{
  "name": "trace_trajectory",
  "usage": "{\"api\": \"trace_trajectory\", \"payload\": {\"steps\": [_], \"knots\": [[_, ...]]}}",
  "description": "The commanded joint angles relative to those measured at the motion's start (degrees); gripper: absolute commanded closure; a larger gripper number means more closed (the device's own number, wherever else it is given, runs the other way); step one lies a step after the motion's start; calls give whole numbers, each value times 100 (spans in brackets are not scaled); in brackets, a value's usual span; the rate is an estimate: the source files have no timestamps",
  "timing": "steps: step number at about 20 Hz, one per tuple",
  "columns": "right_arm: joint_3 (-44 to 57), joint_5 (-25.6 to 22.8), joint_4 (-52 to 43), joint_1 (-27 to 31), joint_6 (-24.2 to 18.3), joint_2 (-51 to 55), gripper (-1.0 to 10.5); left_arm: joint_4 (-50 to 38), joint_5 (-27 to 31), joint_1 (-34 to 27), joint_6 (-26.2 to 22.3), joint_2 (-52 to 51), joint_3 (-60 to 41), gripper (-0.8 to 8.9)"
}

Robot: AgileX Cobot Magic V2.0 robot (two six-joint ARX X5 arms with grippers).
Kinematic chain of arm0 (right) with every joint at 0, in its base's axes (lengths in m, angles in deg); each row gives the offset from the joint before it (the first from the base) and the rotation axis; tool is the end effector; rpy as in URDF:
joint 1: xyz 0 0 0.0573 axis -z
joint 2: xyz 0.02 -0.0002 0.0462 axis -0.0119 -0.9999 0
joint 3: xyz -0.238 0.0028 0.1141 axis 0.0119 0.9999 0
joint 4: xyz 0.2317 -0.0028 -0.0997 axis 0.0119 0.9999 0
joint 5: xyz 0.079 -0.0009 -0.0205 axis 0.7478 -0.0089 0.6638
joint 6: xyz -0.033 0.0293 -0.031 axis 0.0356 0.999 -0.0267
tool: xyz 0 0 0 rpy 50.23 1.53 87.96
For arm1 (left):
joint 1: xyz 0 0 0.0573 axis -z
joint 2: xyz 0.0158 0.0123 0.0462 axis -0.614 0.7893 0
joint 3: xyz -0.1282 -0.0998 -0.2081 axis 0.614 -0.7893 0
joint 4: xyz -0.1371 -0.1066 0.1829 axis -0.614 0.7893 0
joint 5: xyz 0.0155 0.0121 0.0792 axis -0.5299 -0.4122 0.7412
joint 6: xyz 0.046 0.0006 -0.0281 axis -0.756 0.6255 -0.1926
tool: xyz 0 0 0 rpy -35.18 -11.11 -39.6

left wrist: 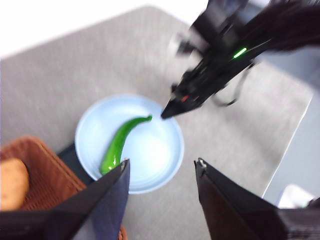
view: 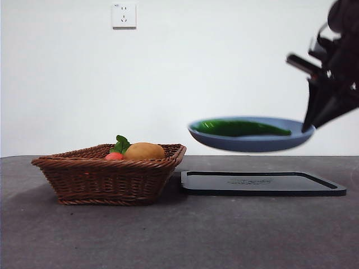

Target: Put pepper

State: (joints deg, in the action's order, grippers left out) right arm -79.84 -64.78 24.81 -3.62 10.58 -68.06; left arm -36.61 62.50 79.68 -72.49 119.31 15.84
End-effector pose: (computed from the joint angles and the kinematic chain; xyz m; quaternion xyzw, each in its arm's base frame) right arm 0.3282 0.0282 0.2337 0.1798 0.5209 0.1387 0.8228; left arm 0.1633 -0.1533 0.4332 0.0293 0.2196 -0.4263 0.8770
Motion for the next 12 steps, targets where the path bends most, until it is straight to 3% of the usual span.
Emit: {"api": "trace_trajectory", "payload": {"steps": [1,6,12], "knots": [[-334,33,-203,166,63,-455,944,37,13,55,-20,-269,127,578],[-922,66,-260,345,63,-1486,944,127,9,55,94,-719,127,578],[-966,83,-396,352,107,-1963,943,223,22,57,131,-748,127,578]]}}
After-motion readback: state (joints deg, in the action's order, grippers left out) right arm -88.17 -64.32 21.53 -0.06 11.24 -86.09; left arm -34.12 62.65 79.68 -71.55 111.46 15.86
